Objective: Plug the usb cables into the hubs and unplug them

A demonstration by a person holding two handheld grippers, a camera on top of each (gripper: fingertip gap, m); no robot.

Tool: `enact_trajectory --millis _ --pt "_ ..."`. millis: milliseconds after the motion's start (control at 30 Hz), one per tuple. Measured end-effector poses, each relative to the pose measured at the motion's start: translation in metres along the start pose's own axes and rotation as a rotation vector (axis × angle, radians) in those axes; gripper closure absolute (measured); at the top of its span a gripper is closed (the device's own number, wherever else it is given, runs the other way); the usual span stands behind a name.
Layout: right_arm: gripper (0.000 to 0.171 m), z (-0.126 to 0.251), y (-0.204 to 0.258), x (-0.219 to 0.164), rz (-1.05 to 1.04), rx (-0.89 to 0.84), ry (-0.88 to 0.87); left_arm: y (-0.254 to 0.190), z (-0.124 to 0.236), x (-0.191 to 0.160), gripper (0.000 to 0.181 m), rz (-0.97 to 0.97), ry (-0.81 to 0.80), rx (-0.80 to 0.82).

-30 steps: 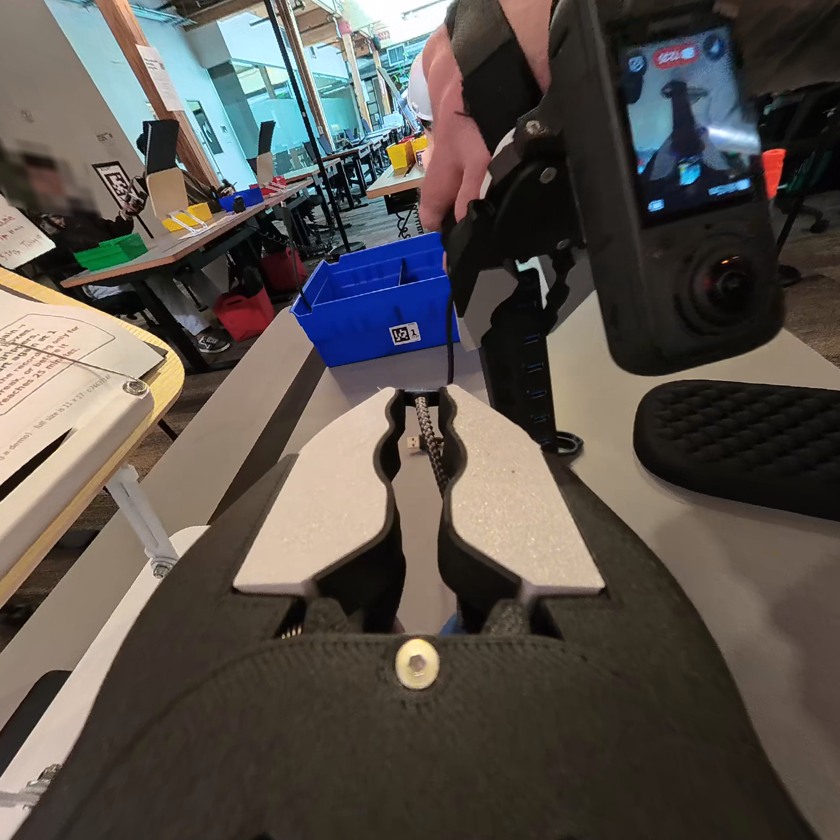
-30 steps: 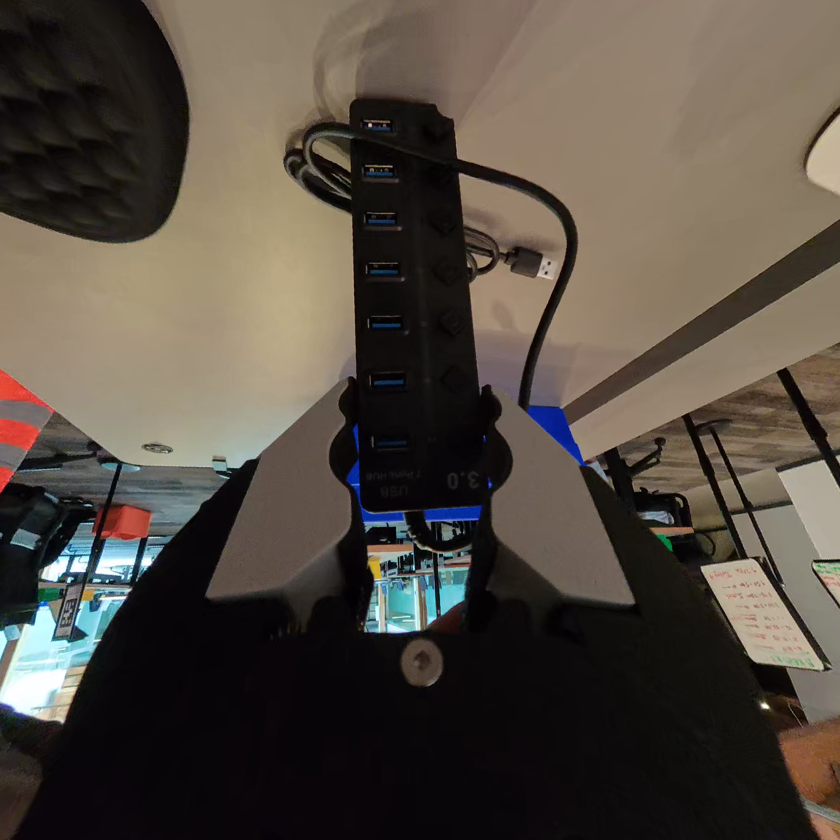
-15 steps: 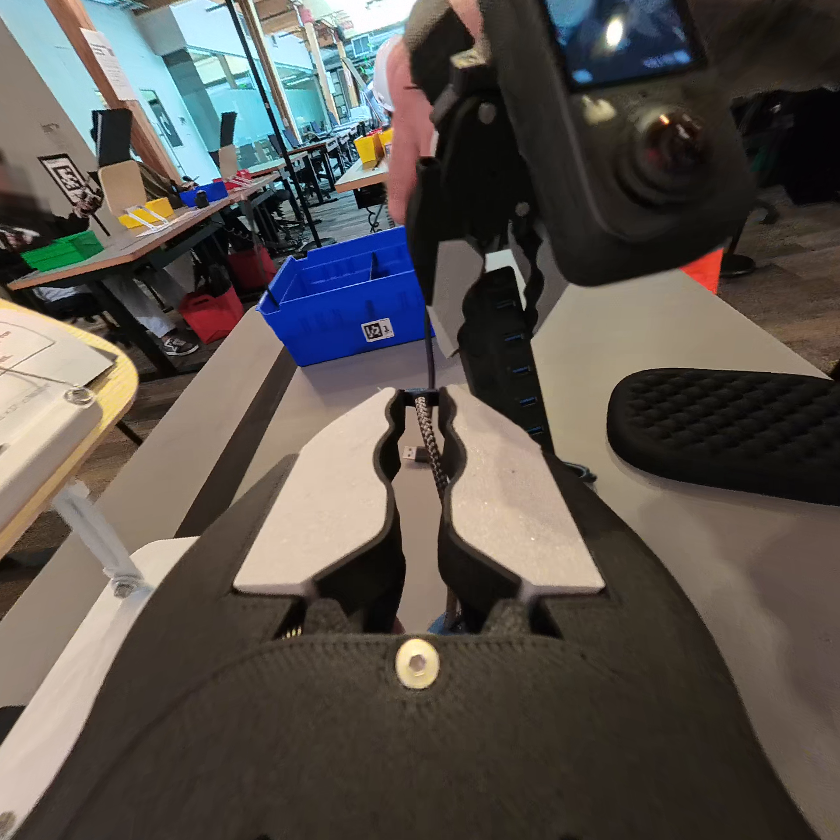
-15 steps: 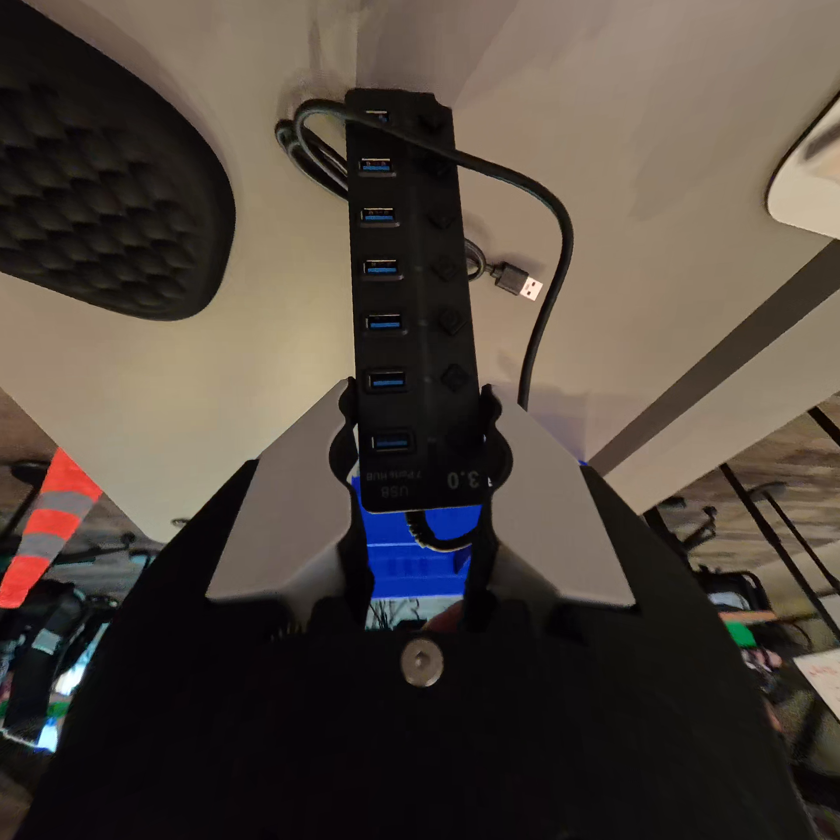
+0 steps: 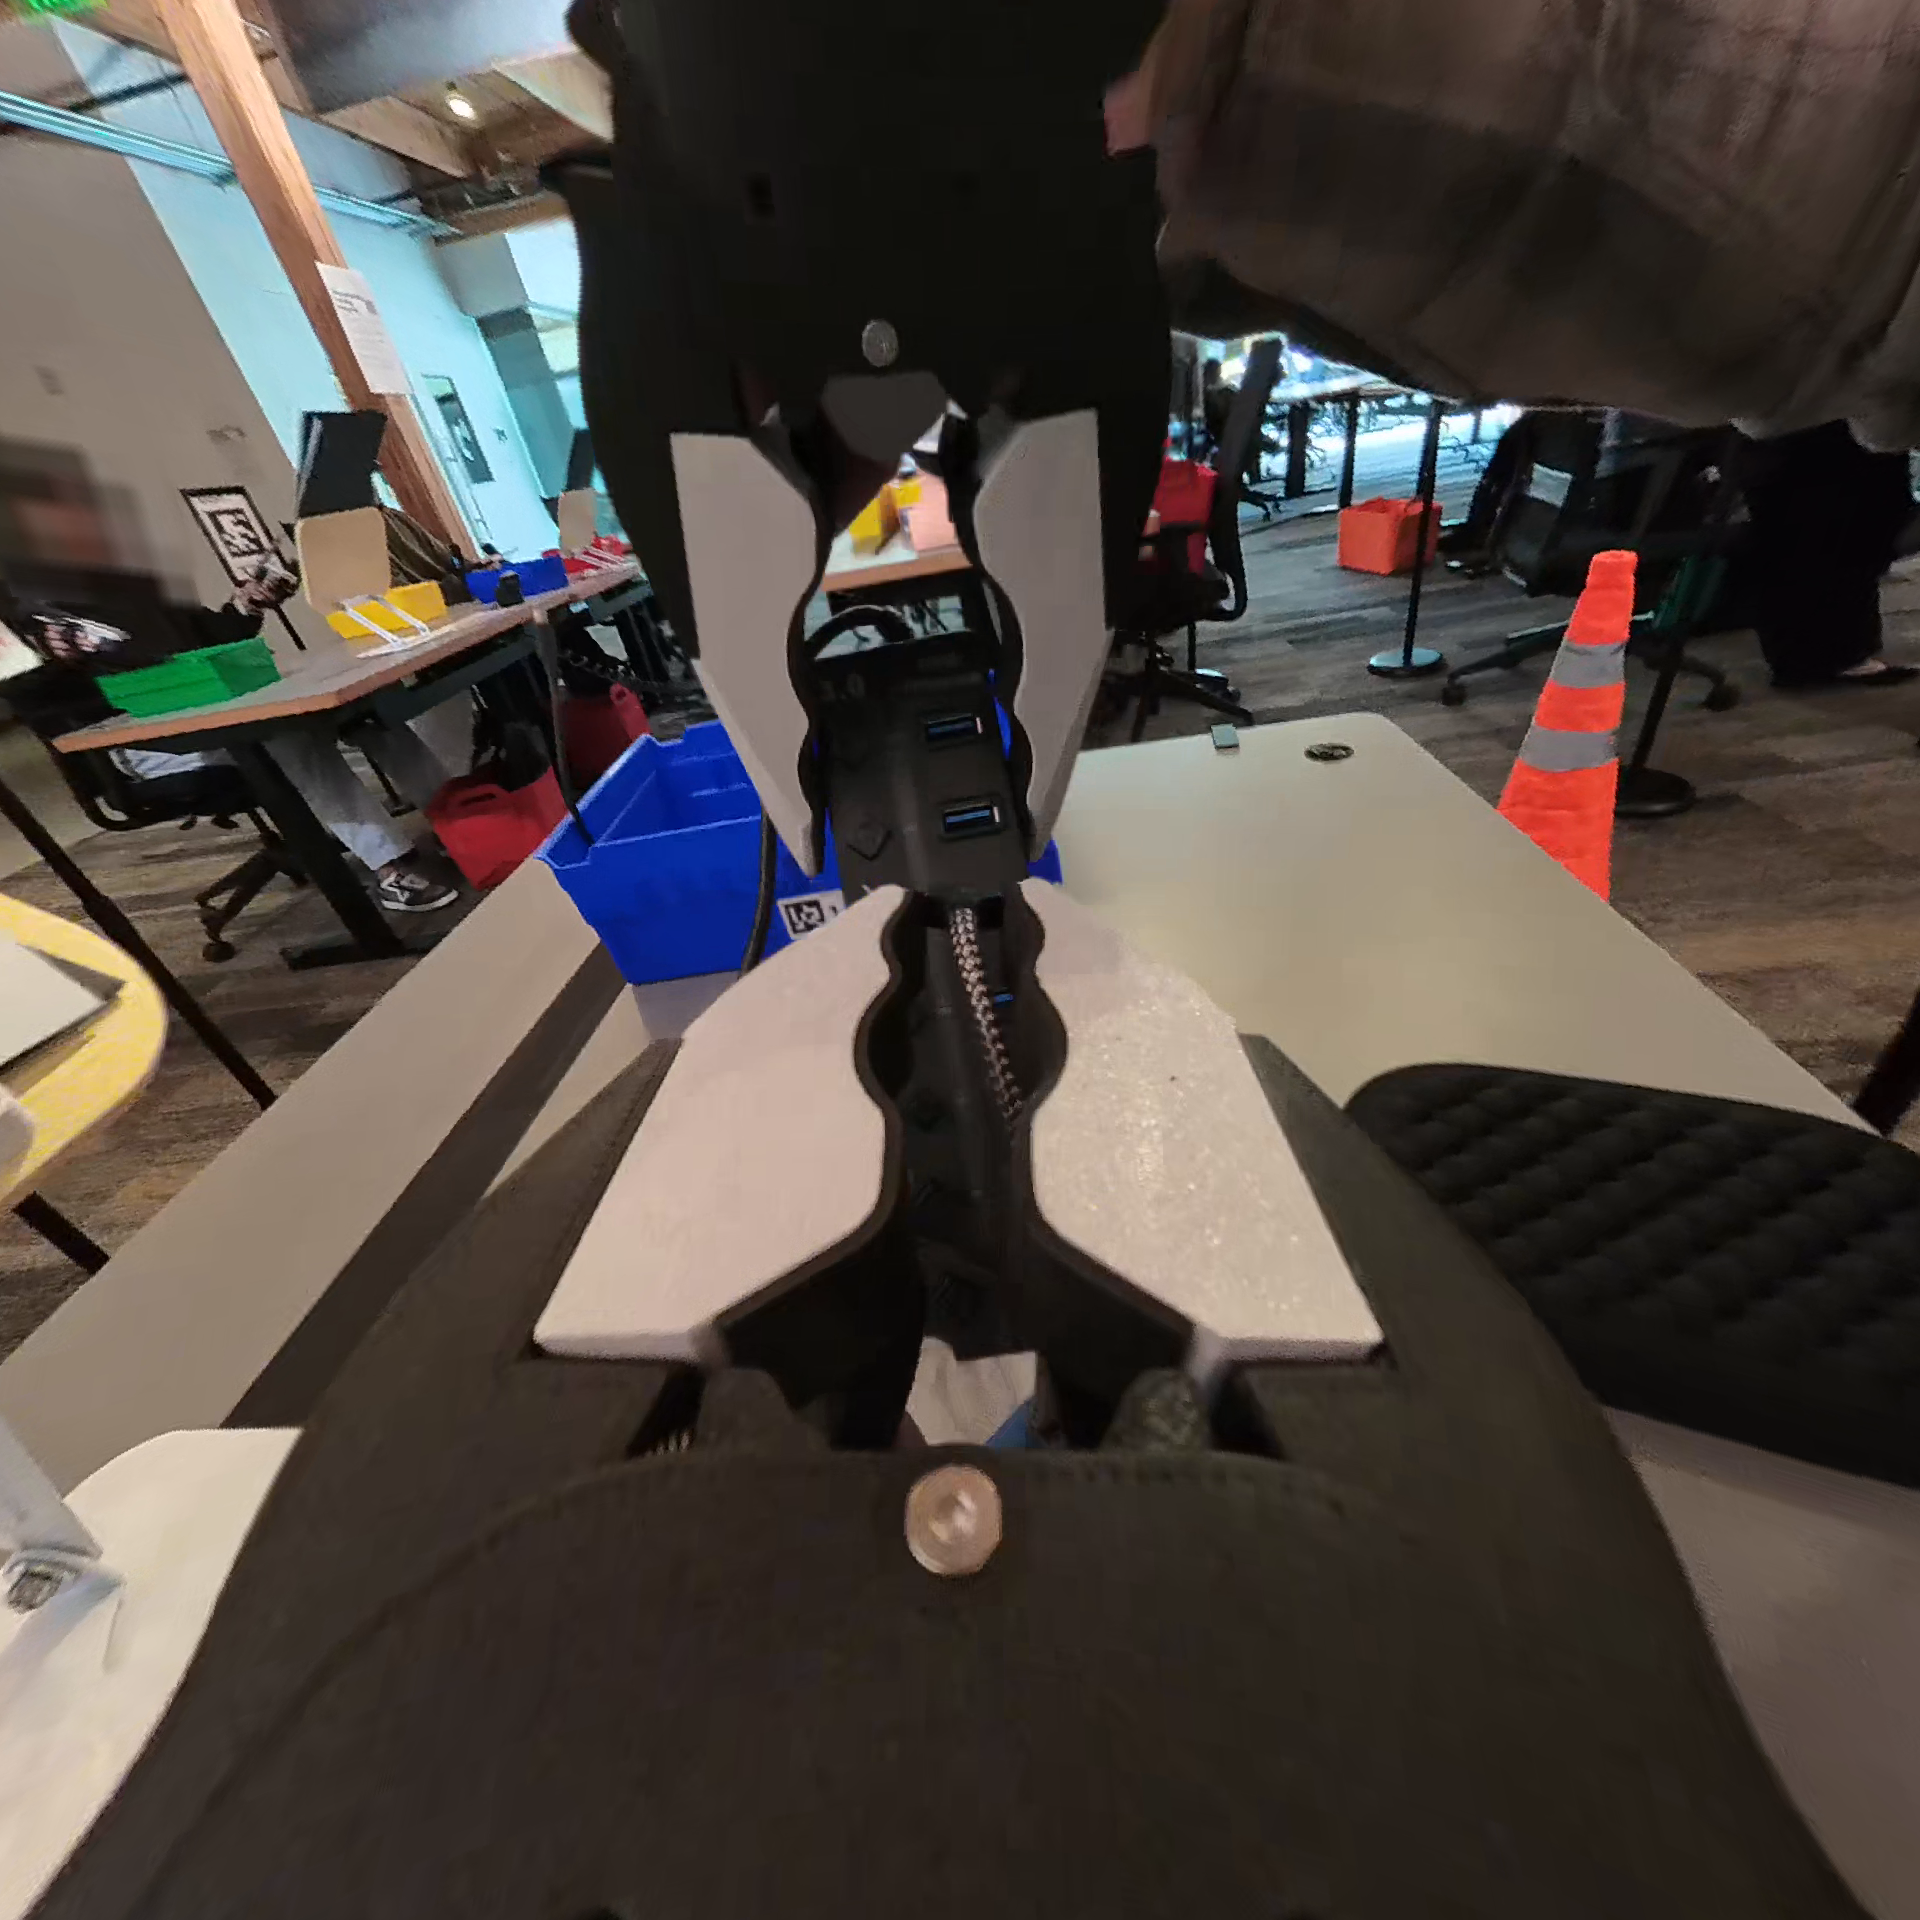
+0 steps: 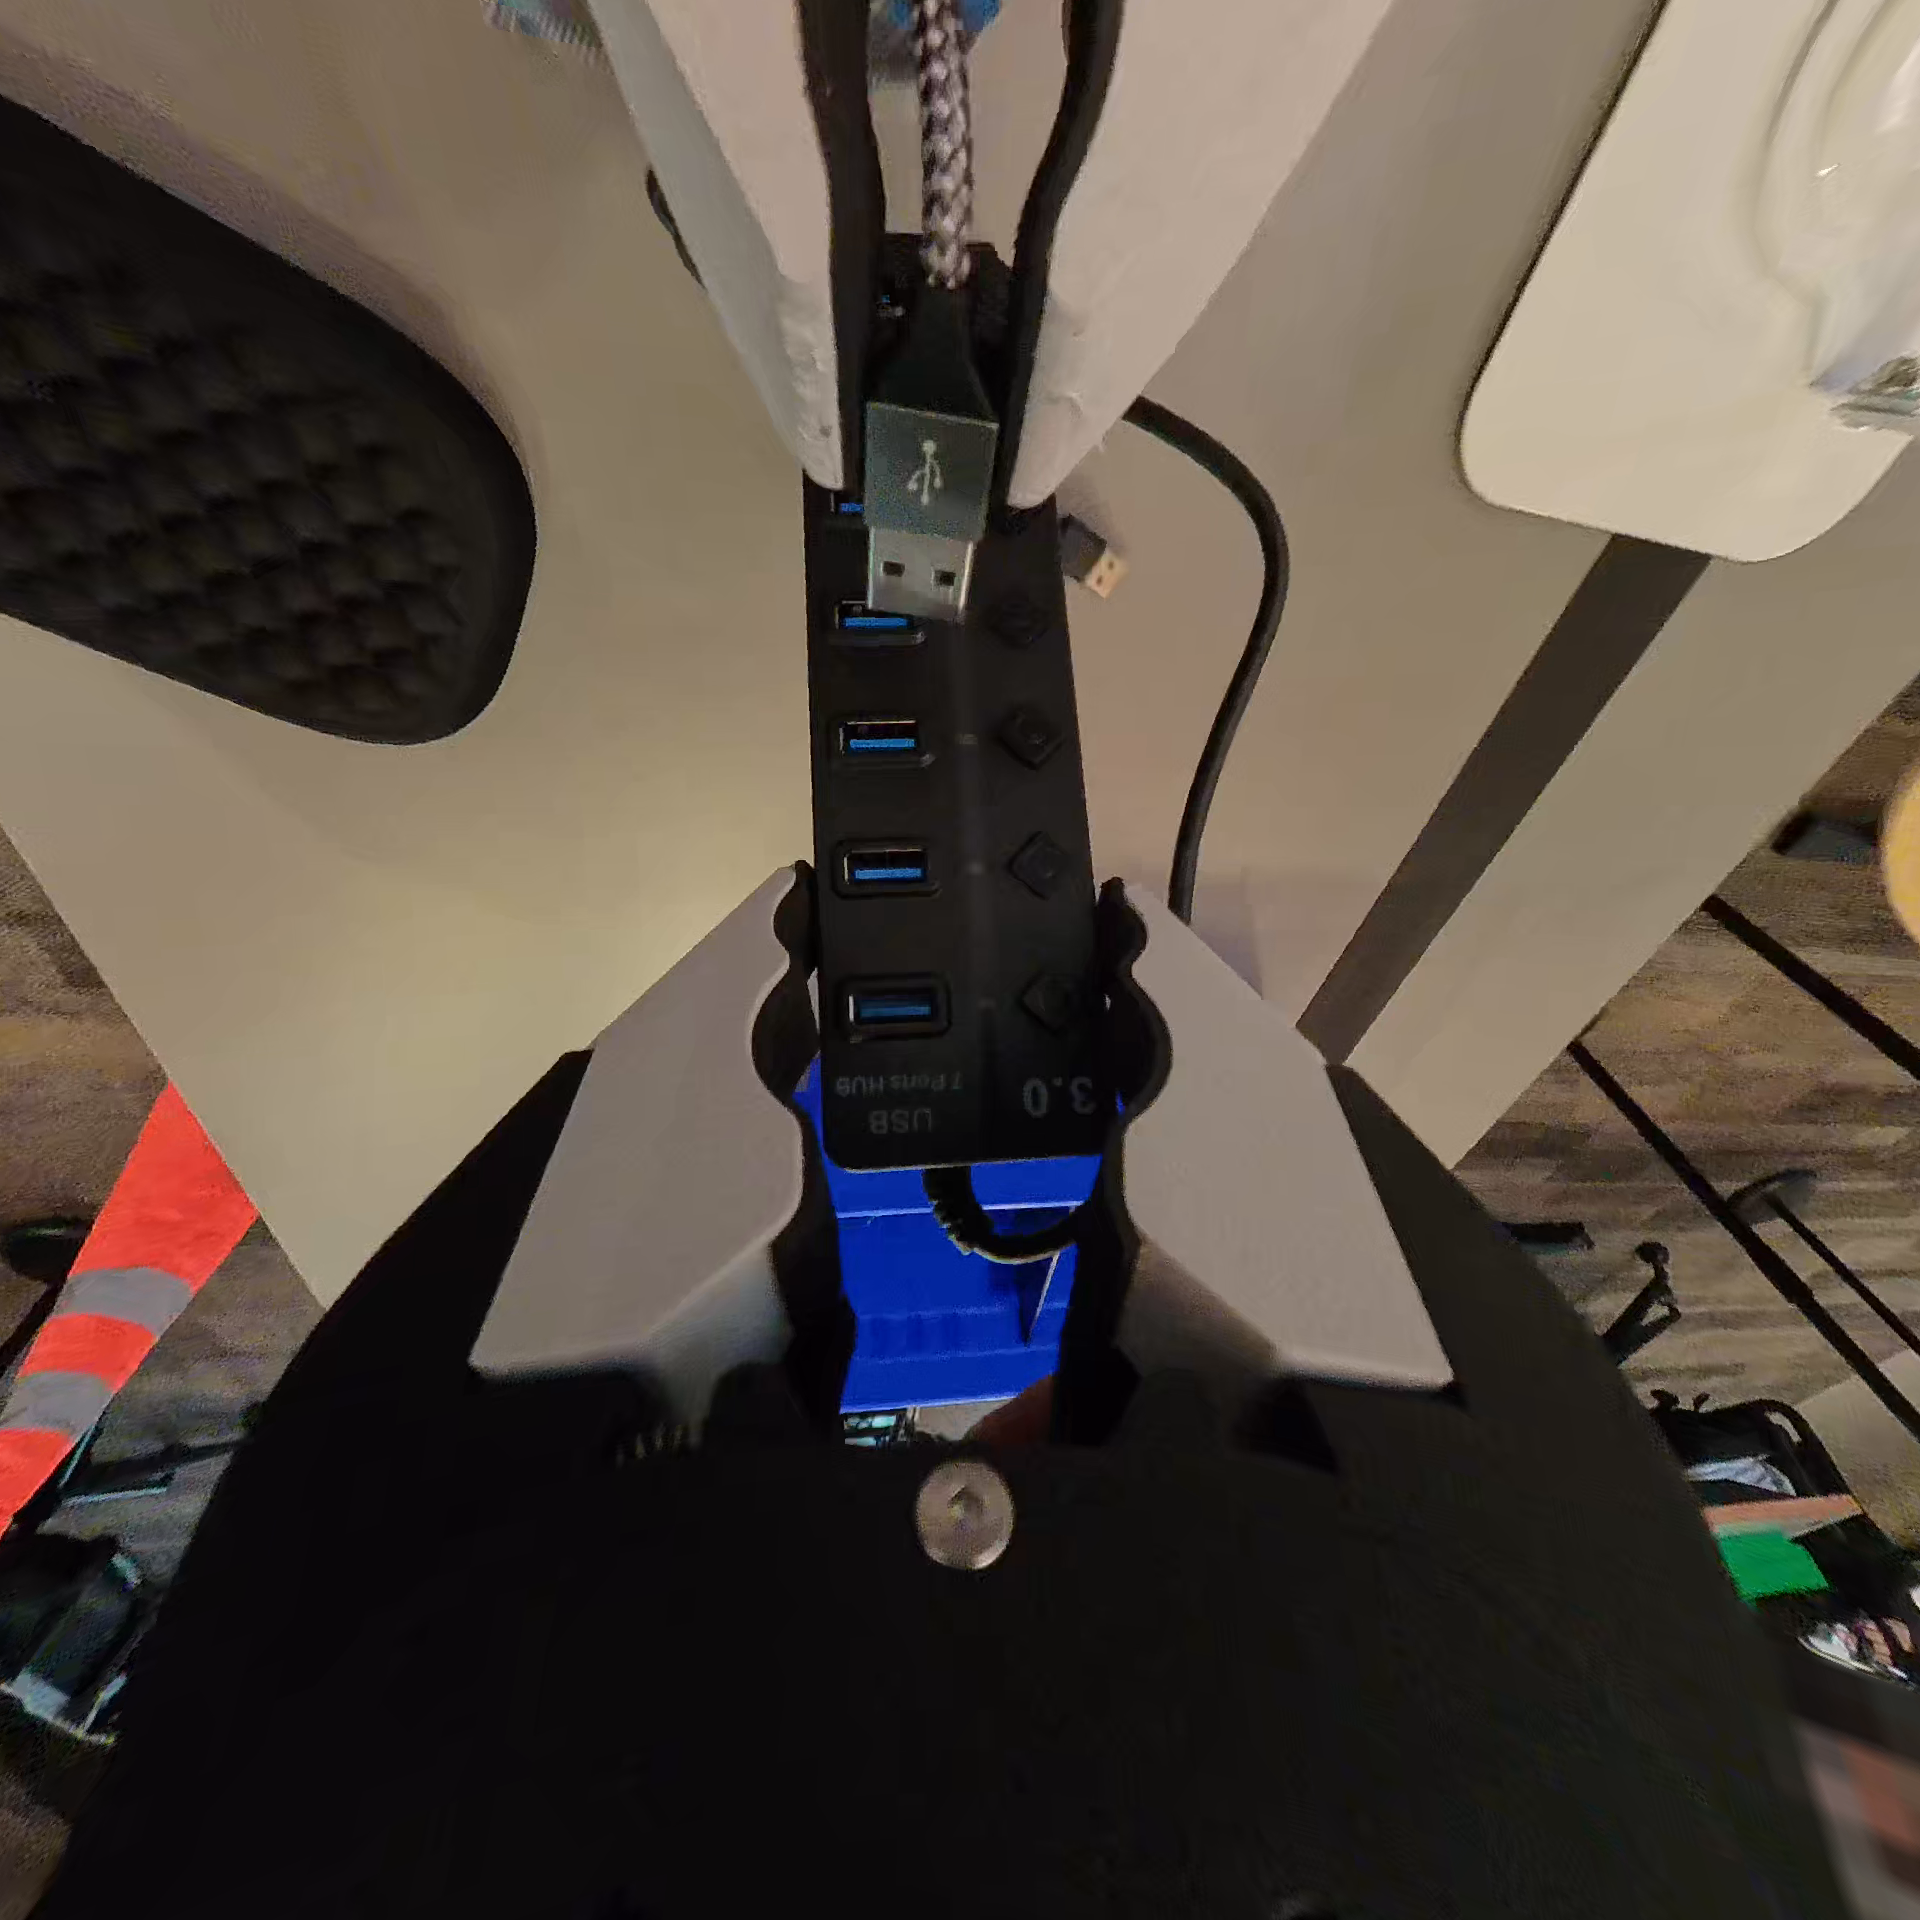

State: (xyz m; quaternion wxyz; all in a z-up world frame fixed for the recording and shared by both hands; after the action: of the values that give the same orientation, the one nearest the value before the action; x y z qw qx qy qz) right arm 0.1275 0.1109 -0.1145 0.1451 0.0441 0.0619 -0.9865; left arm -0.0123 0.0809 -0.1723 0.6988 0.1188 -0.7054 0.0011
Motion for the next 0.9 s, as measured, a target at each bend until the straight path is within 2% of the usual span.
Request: enact_trajectory --millis 100,367,633,700,900 --pt "0.119 0.012 -0.002 -0.002 0.009 -0.014 -0.011 0.003 0.005 0.009 0.168 0.012 -0.034 0.031" --pt "0.12 0.026 -0.009 0.009 0.06 0.0 0.09 0.005 0.011 0.03 0.168 0.049 -0.114 0.159" --pt "0.12 0.038 -0.019 0.032 0.109 0.012 0.162 0.001 0.003 0.027 0.167 0.086 -0.095 0.217" --pt "0.12 0.04 -0.021 0.035 0.114 0.009 0.175 0.002 0.005 0.027 0.168 0.081 -0.107 0.264" --pt "0.12 0.042 -0.026 0.041 0.125 0.017 0.213 0.002 0.009 0.032 0.168 0.07 -0.157 0.275"
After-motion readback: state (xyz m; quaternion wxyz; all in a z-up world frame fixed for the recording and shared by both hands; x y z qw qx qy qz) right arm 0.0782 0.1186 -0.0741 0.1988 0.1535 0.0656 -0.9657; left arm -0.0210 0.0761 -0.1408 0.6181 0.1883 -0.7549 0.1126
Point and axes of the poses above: each gripper's, where its closed fingertips meet, z back along the fingers, x out of its top, y = z × x across the jaws, the point moved 9 cm from there along z, back along the fingers, and after that the axes turned 2 degrees about -y, right-handed, at the moved point
